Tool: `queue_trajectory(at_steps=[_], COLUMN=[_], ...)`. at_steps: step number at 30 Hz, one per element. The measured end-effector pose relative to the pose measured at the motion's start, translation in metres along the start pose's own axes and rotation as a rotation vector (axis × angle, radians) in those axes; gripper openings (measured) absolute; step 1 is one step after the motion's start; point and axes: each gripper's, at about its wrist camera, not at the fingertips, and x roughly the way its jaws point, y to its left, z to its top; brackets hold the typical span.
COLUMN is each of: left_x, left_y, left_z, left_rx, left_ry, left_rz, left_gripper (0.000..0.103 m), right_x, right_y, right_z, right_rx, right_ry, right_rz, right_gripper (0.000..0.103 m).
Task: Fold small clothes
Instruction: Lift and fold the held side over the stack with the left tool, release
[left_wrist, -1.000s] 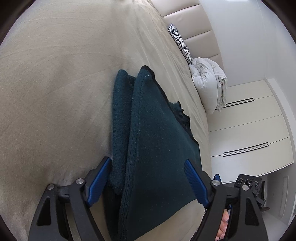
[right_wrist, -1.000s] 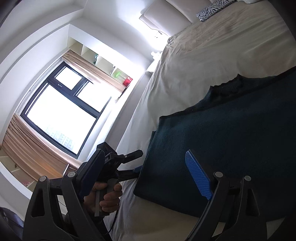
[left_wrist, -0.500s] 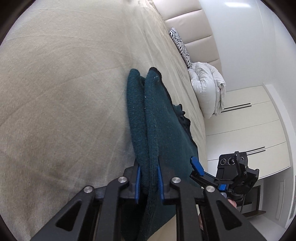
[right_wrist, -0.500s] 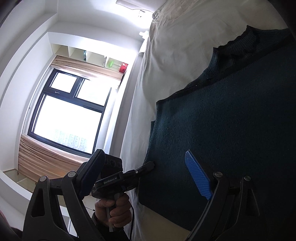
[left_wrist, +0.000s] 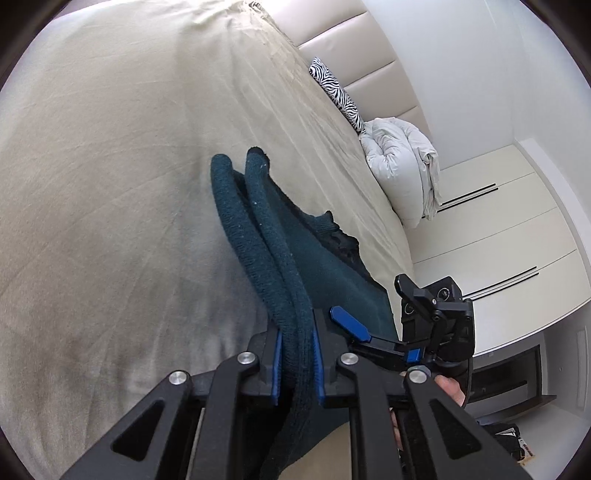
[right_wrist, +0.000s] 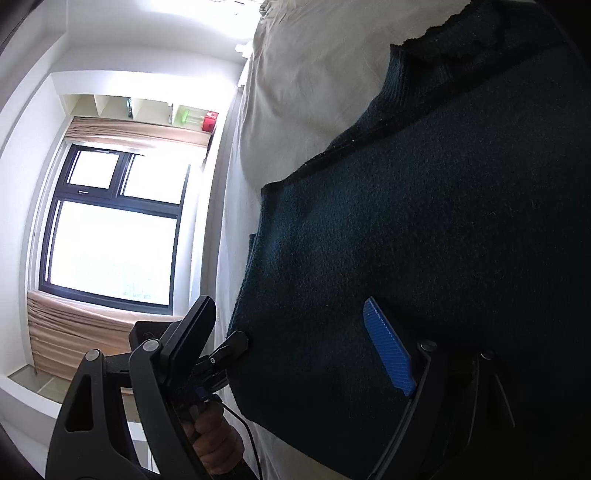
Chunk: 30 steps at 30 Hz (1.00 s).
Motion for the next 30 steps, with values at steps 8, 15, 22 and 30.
queue_trajectory(at_steps=[8,15,22,30], left_x=[0.079,0.169,0.137,0.109], left_y=[-0.107,-0.113,-0.129,-0.112], left_z=[-0.011,-0.052,-0.065,-0.087], left_rx=[0.173,0.201,0.312,0.361], left_ry=[0.071,0.150,0.076,0.050], left_rz=[-0.029,-0.034,-0.068,-0.035], left_gripper=[0.014,0.017,0.065,0.064], right_x=[-0.073,-0.115,-0.110,-0.111], right_y=[-0.054,-0.105,-0.102,-0.084], right_z=[0.028,0.046,0.056,0.059], right_rx=[0.164,0.273,0.228,0.186], right_ry=[-0.051,-0.090,-0.043,-0.001], right_rz=[0.165,0.293,0.236,0.101], right_gripper=[0.082,0.082,0.082,0.081])
